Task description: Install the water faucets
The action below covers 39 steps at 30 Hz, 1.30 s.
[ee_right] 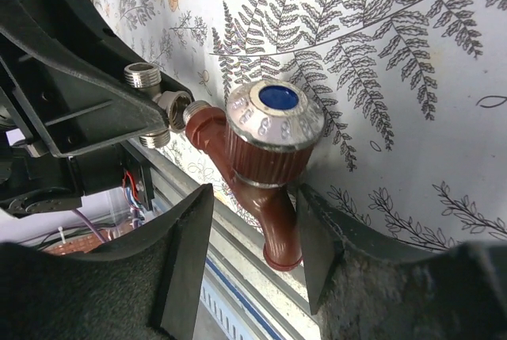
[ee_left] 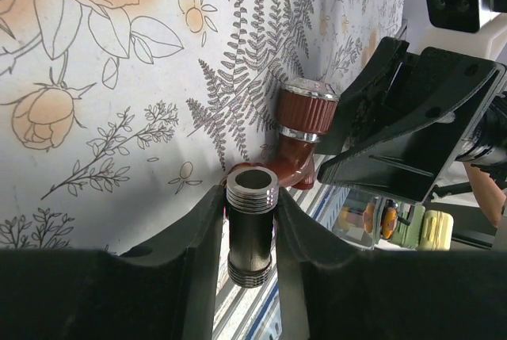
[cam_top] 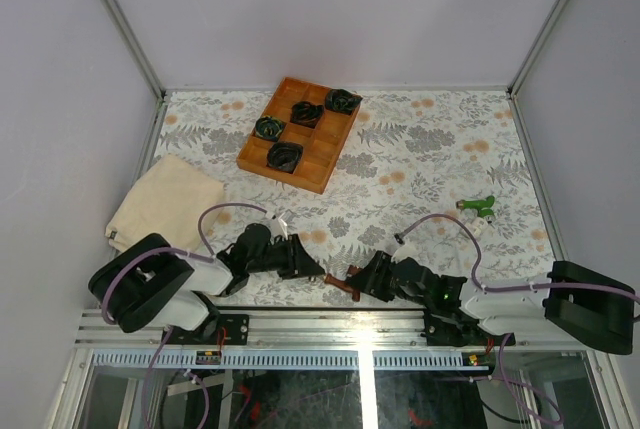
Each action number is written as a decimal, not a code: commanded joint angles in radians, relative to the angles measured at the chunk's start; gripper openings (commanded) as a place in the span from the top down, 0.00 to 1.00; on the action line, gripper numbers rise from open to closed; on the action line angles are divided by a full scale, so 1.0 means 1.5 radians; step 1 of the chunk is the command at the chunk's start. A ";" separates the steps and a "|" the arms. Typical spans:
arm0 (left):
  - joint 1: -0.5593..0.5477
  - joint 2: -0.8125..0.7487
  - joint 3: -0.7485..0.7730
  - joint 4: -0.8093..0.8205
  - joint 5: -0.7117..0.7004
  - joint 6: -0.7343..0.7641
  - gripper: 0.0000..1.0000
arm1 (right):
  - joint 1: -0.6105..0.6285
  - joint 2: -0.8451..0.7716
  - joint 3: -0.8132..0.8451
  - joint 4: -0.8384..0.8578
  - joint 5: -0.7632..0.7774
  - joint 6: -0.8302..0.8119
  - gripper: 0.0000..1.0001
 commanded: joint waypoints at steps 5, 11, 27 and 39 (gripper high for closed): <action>-0.005 0.045 0.009 0.100 -0.012 -0.005 1.00 | 0.002 0.045 -0.020 0.048 0.010 0.027 0.47; -0.005 0.076 0.010 0.135 0.003 -0.009 1.00 | 0.002 0.051 -0.033 0.090 0.022 0.029 0.48; 0.010 -0.042 0.075 -0.151 -0.089 0.126 1.00 | 0.001 -0.004 -0.030 -0.021 0.074 0.050 0.43; 0.017 0.048 0.101 -0.071 0.031 0.137 1.00 | 0.001 -0.023 -0.011 -0.067 0.004 0.025 0.37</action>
